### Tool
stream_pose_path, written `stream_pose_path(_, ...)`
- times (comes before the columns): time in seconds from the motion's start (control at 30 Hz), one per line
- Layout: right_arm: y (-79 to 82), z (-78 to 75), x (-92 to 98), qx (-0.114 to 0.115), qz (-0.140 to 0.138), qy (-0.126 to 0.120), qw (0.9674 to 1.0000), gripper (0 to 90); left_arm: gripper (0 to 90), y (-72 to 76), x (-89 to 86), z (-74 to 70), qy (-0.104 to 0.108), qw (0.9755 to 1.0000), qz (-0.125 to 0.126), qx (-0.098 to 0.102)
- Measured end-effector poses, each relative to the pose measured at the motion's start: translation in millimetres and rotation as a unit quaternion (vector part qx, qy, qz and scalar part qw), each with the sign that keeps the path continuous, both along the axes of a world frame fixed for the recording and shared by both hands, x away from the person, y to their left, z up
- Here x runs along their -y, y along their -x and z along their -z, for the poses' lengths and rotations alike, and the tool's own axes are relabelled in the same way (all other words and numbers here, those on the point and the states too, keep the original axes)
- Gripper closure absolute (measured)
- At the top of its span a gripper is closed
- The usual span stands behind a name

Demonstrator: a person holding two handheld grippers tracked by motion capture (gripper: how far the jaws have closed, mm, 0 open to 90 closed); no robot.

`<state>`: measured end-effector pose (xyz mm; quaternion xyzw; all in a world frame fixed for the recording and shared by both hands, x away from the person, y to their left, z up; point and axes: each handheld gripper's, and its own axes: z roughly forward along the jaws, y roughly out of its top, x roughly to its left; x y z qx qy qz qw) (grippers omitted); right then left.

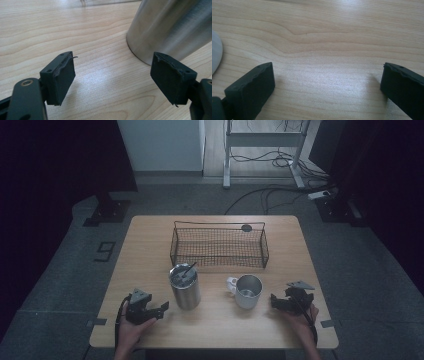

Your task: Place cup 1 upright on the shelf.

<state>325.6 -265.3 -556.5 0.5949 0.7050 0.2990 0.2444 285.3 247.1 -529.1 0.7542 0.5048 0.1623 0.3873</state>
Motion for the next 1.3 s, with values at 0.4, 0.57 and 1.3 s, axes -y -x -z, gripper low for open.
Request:
stream_pose_path(0.4,-0.5,0.0,0.1,0.0,0.001,0.0,1.0,0.0,19.5,-0.3,3.5,-6.7,0.003,0.9999,0.011,0.008)
stream_pose_path(0.57,-1.7,0.2,0.5,0.002,-0.001,0.0,1.0,0.0,17.9,2.1,0.6,-12.9,0.015,0.9997,0.017,0.012)
stream_pose_path(1.3,-0.5,-0.3,1.5,0.004,0.004,-0.001,1.0,2.1,15.1,12.3,-4.5,-32.4,0.057,0.997,0.037,0.037)
